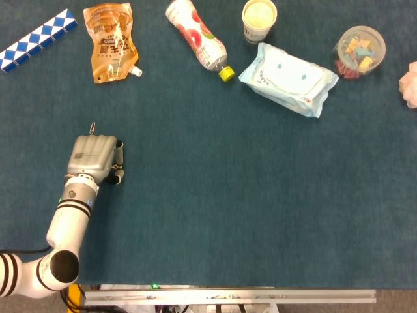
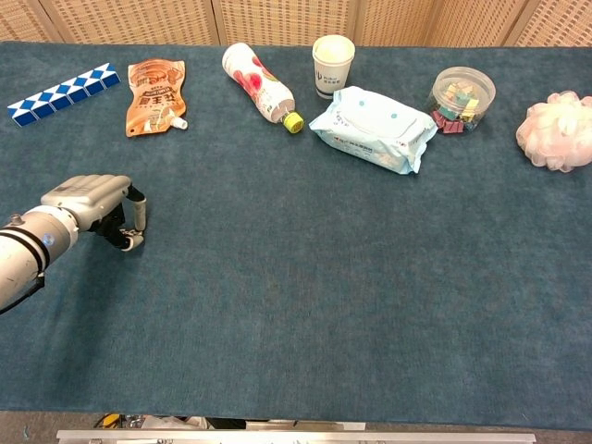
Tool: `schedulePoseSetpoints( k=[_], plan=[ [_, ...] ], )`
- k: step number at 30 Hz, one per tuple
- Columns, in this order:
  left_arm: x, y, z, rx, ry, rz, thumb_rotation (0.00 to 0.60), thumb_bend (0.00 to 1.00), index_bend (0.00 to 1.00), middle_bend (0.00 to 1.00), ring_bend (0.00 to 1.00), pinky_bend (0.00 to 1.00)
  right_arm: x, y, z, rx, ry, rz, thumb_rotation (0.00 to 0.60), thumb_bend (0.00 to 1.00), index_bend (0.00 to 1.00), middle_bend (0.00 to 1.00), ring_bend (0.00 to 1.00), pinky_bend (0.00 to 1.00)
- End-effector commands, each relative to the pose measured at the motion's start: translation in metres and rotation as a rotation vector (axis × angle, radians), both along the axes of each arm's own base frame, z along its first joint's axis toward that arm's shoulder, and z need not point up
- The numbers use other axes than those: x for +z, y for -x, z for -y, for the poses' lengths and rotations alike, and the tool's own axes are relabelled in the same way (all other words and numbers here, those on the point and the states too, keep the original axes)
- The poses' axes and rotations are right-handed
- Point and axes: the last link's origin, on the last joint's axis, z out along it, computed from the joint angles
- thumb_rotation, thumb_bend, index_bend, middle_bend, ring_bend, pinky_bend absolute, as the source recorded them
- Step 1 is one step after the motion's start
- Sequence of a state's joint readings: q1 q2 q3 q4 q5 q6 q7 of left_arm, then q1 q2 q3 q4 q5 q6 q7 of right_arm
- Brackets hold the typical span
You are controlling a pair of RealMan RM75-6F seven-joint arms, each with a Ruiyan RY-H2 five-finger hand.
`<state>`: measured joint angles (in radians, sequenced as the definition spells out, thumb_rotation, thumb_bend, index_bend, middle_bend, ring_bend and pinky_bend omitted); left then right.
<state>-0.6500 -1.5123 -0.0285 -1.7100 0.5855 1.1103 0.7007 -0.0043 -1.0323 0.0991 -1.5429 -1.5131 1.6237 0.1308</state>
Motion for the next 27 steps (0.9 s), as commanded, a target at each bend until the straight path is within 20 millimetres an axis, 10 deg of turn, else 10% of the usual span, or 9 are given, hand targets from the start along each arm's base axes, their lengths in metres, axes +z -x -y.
schedulePoseSetpoints(
  k=[1,27],
  plan=[
    [0.0004,0.0006,-0.0001,-0.001,0.002,-0.002,0.600,0.31,0.51,1.00,1.00,1.00,-0.0001,-0.0003,0.0001,0.001,0.000,0.000,0.600,0.20,0.49,0.52,0.44,0.45],
    [0.0053,0.0045,-0.0063,0.005,-0.027,0.023,0.600,0.34,0.59,1.00,1.00,1.00,0.0017,-0.0055,-0.0021,0.019,0.017,0.003,0.600,0.20,0.49,0.52,0.45,0.45]
  ],
)
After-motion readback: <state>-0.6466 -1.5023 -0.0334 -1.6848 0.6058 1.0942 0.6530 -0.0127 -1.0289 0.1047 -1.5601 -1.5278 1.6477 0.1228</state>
